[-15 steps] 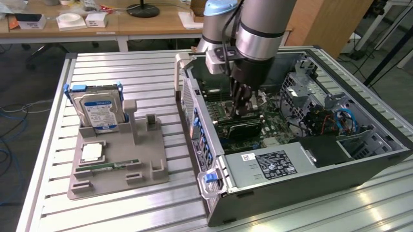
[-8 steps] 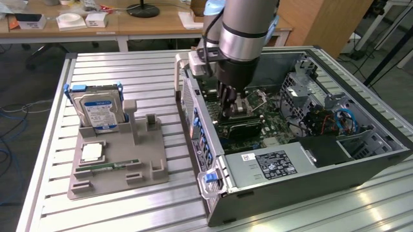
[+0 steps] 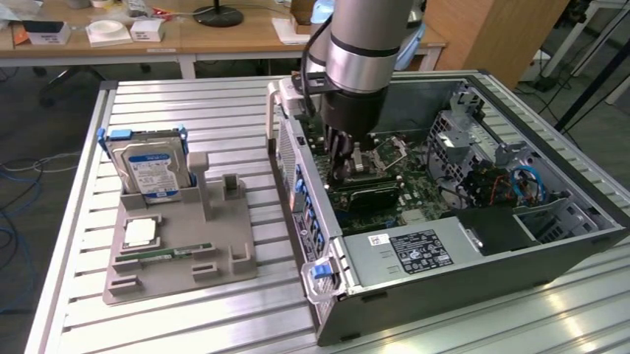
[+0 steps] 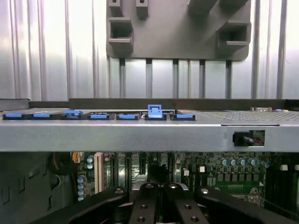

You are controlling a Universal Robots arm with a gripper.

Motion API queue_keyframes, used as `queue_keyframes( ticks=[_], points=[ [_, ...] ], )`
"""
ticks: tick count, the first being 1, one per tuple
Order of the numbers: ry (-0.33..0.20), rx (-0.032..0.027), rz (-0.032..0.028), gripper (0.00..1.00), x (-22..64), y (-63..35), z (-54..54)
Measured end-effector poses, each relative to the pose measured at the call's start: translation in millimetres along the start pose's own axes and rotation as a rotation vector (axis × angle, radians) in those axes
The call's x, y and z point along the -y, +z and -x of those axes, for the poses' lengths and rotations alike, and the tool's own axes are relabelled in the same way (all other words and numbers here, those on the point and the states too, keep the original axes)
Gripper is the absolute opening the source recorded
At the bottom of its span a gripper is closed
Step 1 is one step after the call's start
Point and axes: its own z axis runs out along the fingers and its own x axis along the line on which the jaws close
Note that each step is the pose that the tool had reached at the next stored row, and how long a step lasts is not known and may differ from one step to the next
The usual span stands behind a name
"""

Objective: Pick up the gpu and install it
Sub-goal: 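Press down on the gpu until it lock into place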

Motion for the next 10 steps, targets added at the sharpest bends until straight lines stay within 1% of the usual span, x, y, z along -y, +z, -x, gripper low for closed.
queue_keyframes(
  ticks=[1, 2, 3, 4, 7, 8, 9, 10],
  points=[
    [0.001, -0.0059, 0.0120, 0.11, 0.3, -0.1, 0.1],
    [0.001, -0.0101, 0.0270, 0.11, 0.5, -0.4, 0.1],
    [0.001, -0.0121, 0.0422, 0.11, 0.6, -0.7, 0.1],
    [0.001, -0.0125, 0.0519, 0.11, 0.7, -1.0, 0.0],
    [0.001, -0.0096, 0.0525, 0.11, 0.7, -1.1, 0.0],
    [0.001, -0.0049, 0.0557, 0.11, 0.8, -1.2, 0.0],
    [0.001, 0.0001, 0.0639, 0.11, 0.8, -1.3, 0.0],
    [0.001, 0.0032, 0.0731, 0.11, 0.8, -1.4, 0.0]
  ],
)
